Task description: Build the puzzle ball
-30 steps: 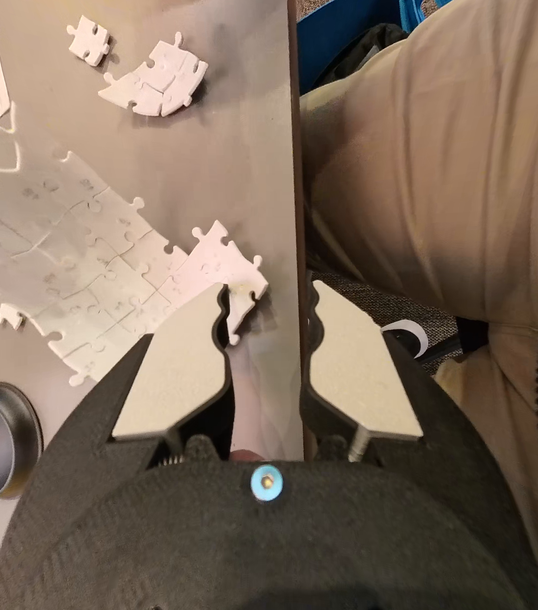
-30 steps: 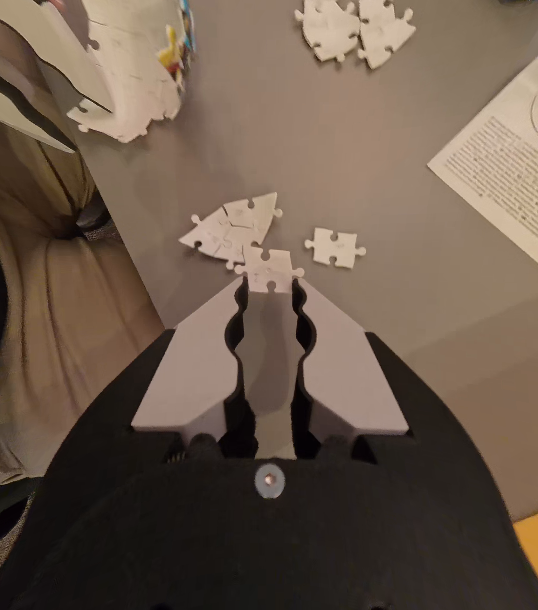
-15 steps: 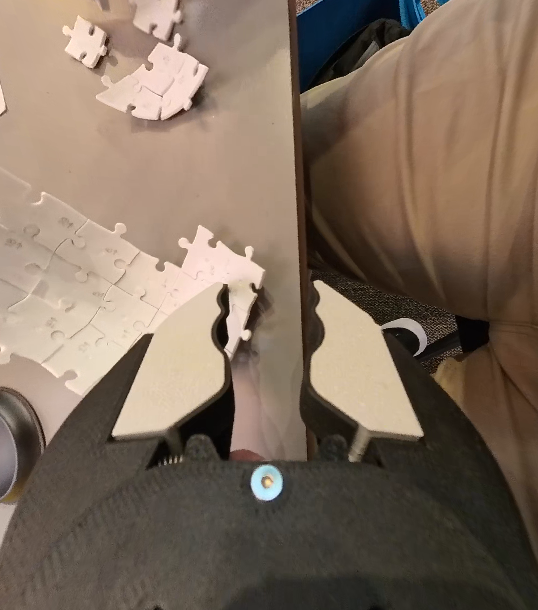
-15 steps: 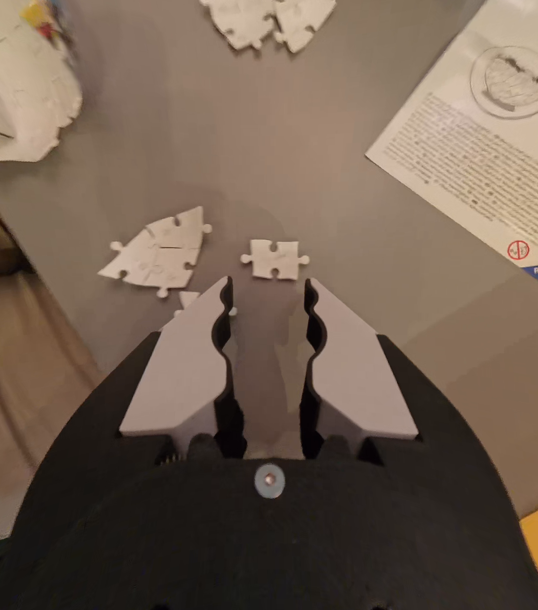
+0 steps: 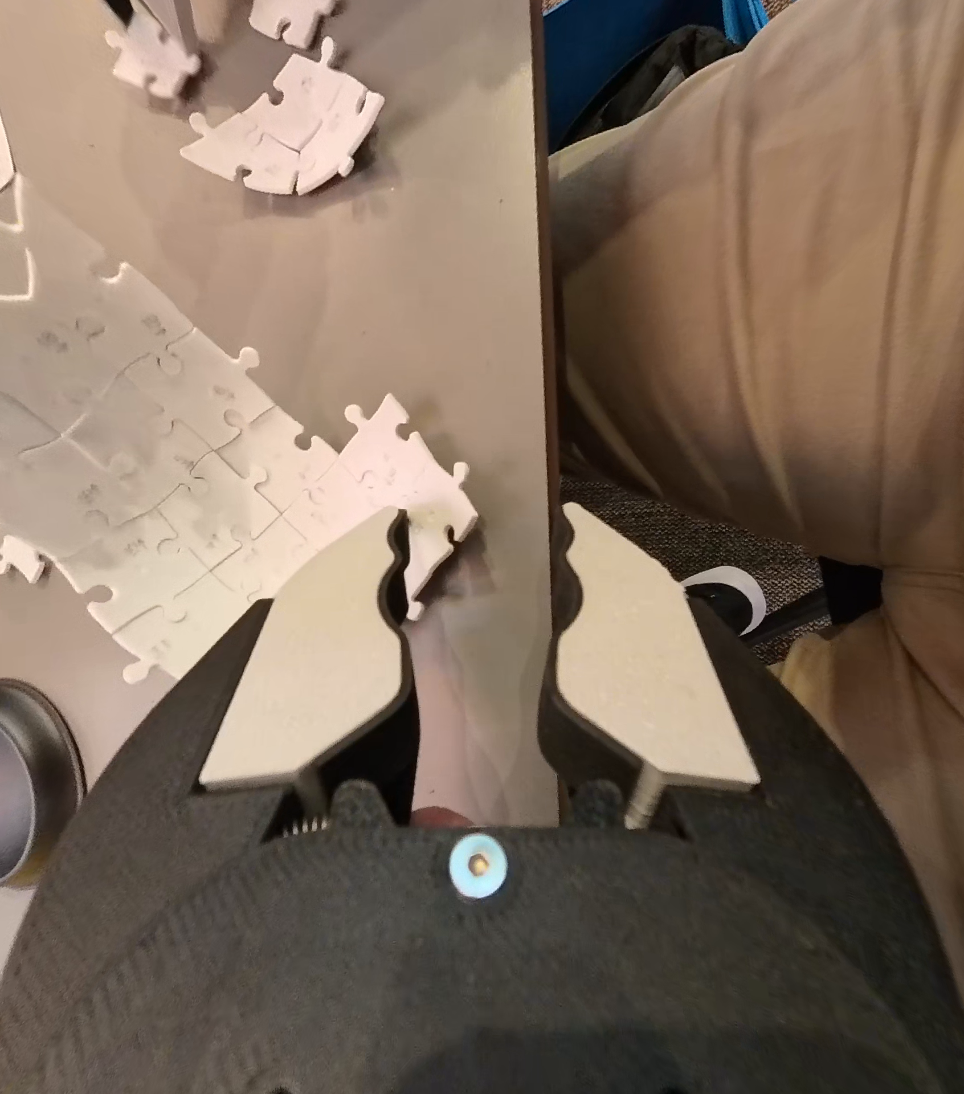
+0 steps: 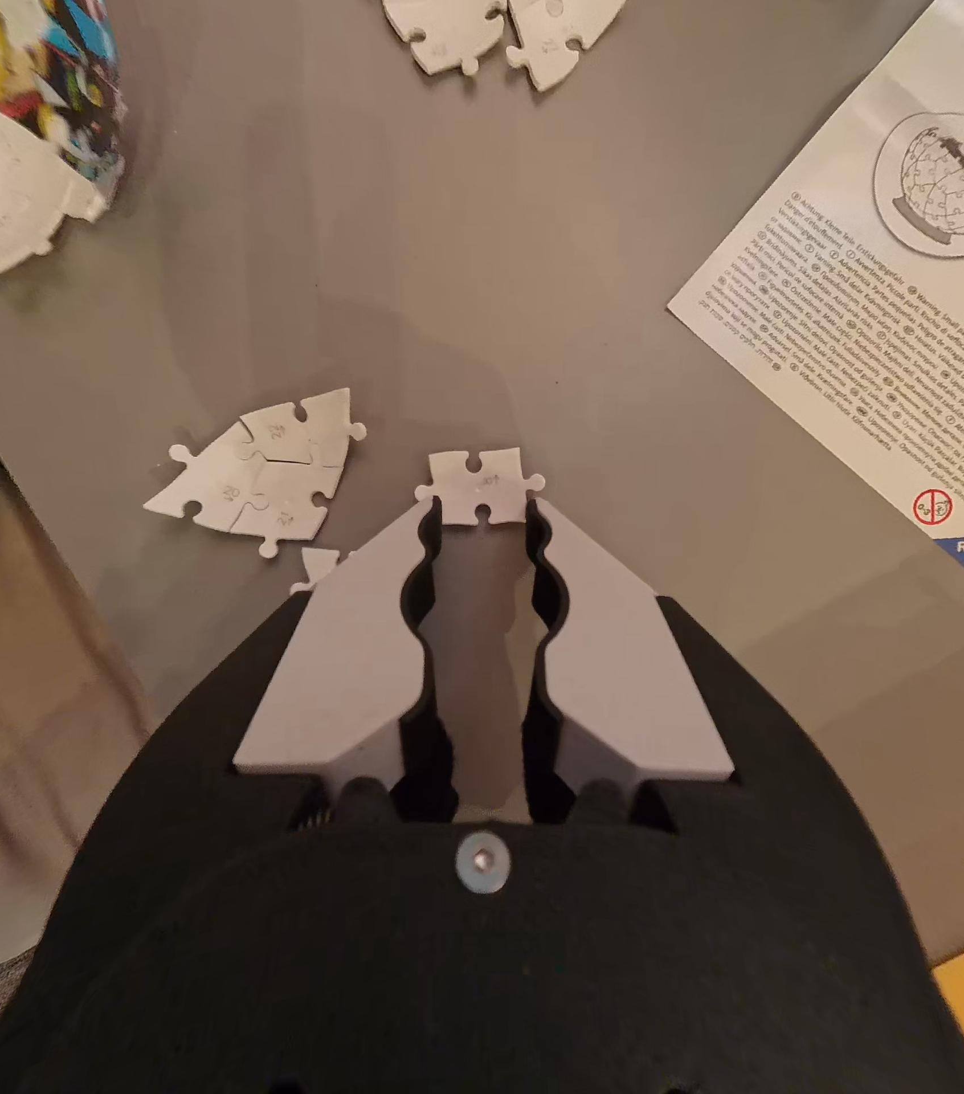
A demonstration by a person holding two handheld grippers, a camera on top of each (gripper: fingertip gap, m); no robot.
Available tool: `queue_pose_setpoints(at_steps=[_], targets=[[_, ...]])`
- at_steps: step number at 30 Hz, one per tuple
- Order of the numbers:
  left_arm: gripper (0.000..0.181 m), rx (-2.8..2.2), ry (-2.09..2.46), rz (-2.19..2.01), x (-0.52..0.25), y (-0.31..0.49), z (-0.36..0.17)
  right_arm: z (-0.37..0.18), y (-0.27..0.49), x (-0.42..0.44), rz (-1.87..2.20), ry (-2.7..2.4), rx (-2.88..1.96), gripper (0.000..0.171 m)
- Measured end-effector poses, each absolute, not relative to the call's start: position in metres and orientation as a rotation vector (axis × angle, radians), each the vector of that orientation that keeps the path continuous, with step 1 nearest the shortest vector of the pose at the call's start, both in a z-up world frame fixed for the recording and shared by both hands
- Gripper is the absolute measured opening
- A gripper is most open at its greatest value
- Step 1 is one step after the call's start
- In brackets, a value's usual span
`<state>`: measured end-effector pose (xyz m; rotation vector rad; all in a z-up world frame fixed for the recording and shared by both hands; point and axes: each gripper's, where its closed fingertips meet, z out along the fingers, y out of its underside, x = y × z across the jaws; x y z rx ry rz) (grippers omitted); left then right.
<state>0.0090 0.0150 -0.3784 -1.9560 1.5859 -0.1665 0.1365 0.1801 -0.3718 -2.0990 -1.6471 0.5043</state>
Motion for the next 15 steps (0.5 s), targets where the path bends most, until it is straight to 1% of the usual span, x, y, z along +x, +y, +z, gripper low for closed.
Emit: queue_pose_setpoints(at_steps=[3,6,9,12,15], targets=[[0.046,-1.953,1.601,-0.166,0.009,0.015,-0.379,-0.349,0.169,0.129,0.551,-1.693,-1.991,0.027],[0.046,-1.947,1.626,-0.163,0.009,0.015,-0.379,-0.315,0.133,0.109,0.643,-1.845,-1.785,0.026],[0.047,-1.940,1.655,-0.157,0.009,0.015,-0.378,-0.298,0.092,0.086,0.665,-2.024,-1.598,0.027],[0.046,-1.937,1.685,-0.172,0.009,0.015,-0.379,-0.304,0.059,0.064,0.638,-2.206,-1.434,0.027],[0.045,-1.937,1.723,-0.173,0.008,0.014,-0.379,-0.325,0.054,0.051,0.497,-2.352,-1.330,0.027]])
